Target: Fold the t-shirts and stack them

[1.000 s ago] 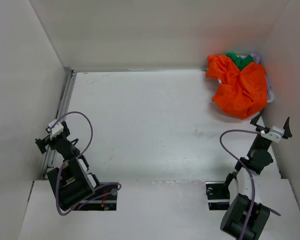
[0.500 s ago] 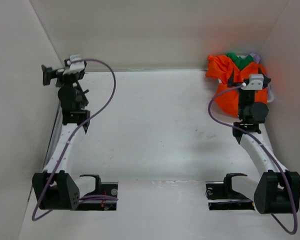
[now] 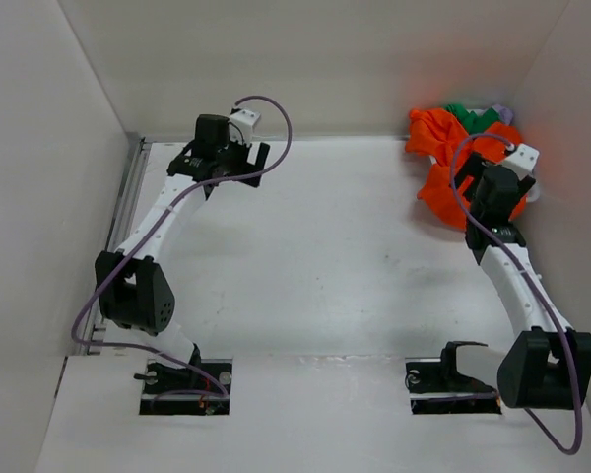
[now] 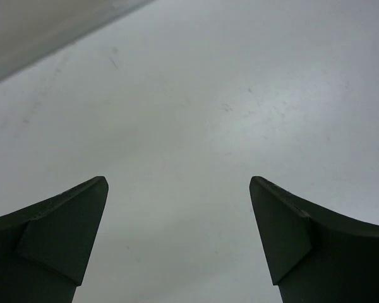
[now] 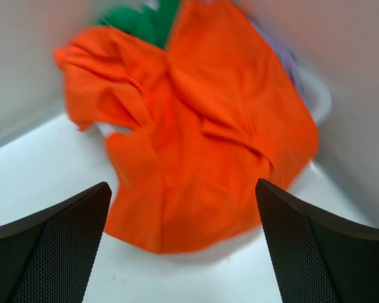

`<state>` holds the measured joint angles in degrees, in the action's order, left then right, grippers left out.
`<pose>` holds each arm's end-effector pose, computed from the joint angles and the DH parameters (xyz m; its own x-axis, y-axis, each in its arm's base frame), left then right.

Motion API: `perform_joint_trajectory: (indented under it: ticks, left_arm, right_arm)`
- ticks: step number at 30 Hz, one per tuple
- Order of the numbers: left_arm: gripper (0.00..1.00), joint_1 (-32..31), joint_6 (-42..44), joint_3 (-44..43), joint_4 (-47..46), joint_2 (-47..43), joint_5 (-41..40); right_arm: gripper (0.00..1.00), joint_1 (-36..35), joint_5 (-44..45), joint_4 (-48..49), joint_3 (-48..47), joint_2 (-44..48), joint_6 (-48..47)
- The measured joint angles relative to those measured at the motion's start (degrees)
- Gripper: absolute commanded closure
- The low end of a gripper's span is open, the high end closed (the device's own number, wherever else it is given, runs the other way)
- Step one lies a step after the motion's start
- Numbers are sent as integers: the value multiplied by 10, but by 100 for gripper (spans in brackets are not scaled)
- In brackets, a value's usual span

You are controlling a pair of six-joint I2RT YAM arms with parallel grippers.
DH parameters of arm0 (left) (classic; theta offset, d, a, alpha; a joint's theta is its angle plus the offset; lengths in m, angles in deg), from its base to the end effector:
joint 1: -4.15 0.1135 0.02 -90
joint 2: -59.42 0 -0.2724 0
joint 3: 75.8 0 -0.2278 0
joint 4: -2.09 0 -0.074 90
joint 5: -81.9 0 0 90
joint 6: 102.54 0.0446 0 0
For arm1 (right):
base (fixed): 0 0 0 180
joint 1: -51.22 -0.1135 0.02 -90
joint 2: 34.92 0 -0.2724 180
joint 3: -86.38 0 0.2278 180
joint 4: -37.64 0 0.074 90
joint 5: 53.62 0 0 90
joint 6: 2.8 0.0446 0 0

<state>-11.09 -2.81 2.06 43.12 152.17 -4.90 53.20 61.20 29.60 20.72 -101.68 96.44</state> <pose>0.3455 -0.0967 0.3606 -0.4467 0.2966 -0.8441 0.3894 0.9139 0.1150 0.2525 -0.0275 0.3412 -0.0852 0.1488 -0.9852 0.4653 0.8803 0.0927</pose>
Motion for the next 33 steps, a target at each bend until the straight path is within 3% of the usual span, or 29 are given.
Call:
perform_joint_trajectory:
  ticks: [2, 6, 13, 23, 30, 33]
  left_arm:
    - [0, 2, -21, 0, 26, 19, 32]
    - [0, 2, -47, 7, 44, 31, 63]
    - [0, 0, -64, 19, 41, 30, 82]
    - [0, 0, -65, 36, 45, 30, 82]
    - [0, -2, -65, 36, 45, 30, 82]
    - [0, -2, -65, 36, 45, 30, 82]
  right_arm:
    - [0, 25, -5, -53, 0, -9, 63]
    - [11, 79, -39, -99, 0, -53, 155]
    - [28, 99, -70, -115, -2, -143, 224]
    - [84, 120, -87, -111, -2, -156, 249]
    - [100, 131, -98, -107, -2, -166, 251]
    - [100, 134, -100, -106, -2, -166, 251]
